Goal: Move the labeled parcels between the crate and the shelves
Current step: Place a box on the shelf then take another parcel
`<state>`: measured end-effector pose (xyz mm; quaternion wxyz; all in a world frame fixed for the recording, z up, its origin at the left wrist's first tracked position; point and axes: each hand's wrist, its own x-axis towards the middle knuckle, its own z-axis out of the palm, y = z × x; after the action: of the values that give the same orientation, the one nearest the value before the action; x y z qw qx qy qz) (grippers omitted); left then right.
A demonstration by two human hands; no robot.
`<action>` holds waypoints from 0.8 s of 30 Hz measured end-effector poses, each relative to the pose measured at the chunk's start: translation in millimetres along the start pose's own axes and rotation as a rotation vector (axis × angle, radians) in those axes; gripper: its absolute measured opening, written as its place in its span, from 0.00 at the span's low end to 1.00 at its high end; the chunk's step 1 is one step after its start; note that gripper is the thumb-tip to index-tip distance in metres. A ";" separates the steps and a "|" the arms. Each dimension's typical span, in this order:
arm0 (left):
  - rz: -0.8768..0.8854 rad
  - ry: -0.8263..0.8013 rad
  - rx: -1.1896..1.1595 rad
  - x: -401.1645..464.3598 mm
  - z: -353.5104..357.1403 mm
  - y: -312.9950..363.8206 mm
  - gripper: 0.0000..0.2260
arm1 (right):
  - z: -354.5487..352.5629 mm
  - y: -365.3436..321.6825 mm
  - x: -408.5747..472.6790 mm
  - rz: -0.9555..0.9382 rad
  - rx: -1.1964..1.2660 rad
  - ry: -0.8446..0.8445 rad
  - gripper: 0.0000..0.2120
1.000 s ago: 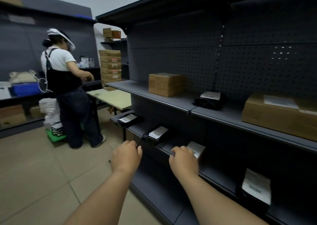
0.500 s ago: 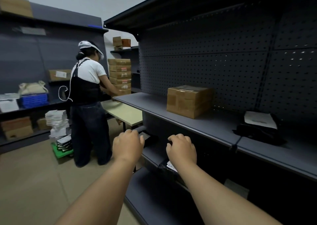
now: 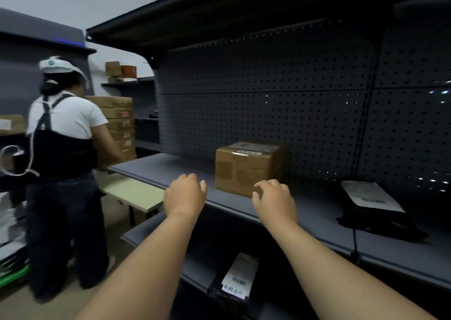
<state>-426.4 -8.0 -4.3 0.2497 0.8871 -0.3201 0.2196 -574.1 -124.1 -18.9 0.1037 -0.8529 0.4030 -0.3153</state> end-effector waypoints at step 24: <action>-0.338 -0.813 -1.137 215.9 113.9 24.1 0.28 | 29.2 -8.4 143.0 0.913 1.076 0.276 0.12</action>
<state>-265.7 -189.5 32.9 0.5649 0.6687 -0.3107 -0.3704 -482.6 -228.6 27.0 0.5791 -0.3824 0.5176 -0.5005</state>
